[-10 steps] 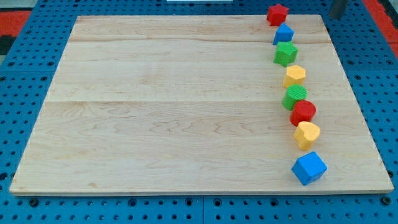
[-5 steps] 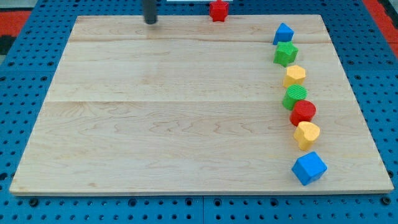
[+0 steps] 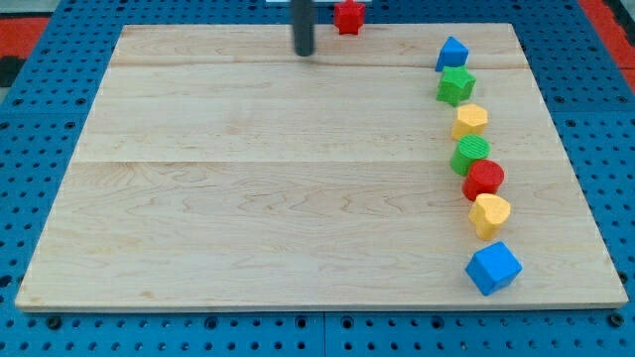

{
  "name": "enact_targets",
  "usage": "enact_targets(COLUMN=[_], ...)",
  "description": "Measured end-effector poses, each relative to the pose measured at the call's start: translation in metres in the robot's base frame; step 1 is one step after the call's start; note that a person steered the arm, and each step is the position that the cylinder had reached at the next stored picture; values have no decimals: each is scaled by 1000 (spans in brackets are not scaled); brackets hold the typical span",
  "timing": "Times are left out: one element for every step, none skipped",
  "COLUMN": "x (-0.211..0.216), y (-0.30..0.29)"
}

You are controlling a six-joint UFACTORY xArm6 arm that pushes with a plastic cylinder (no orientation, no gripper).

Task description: Push red star to the top center

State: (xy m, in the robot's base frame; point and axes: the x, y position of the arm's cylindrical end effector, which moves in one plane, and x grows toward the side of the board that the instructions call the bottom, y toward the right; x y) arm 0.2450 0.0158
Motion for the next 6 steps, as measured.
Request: enact_targets(x=[-21, -52, -54, -53, -52, -53], y=[87, 123, 121, 100, -23, -124])
